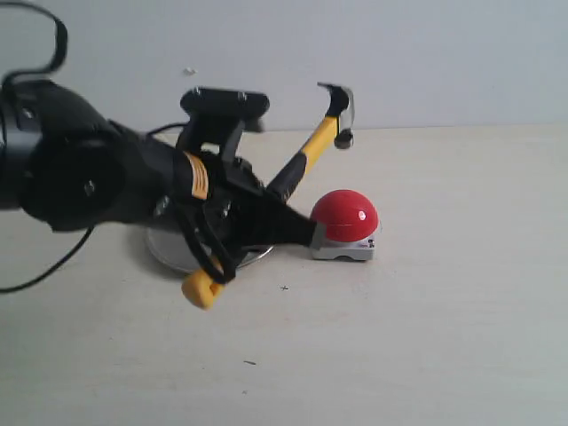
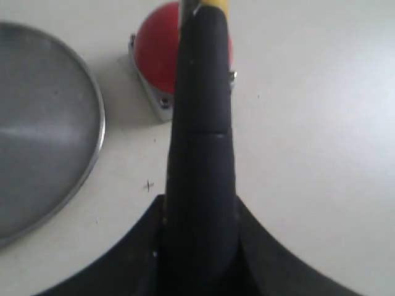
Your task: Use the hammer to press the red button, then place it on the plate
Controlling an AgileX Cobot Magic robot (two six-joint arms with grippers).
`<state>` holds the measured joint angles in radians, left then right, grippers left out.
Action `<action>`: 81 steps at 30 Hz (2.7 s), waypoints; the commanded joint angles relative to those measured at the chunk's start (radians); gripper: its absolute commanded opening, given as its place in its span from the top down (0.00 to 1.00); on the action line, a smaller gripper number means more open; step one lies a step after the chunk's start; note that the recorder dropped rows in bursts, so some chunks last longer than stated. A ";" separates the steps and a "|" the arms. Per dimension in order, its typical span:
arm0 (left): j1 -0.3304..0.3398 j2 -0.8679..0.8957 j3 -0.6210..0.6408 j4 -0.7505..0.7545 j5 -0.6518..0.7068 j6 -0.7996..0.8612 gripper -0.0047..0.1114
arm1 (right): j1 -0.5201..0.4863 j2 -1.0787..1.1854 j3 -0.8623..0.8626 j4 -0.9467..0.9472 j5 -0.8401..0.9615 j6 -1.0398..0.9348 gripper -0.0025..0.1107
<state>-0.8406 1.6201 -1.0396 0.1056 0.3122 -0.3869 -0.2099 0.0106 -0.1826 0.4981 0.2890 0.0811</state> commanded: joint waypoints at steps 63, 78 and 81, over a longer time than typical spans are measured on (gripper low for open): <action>0.528 -0.006 0.146 -1.850 0.190 1.594 0.96 | 0.000 0.004 0.005 -0.002 -0.001 -0.002 0.98; 0.526 0.179 0.107 -1.850 0.208 1.590 0.96 | 0.000 0.004 0.005 -0.002 -0.001 -0.002 0.98; 0.526 0.179 0.099 -1.850 0.276 1.572 0.96 | 0.000 0.004 0.005 -0.002 -0.001 -0.002 0.98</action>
<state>-0.3133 1.8145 -0.9191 -1.7243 0.5101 1.1735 -0.2099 0.0106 -0.1826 0.4981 0.2907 0.0811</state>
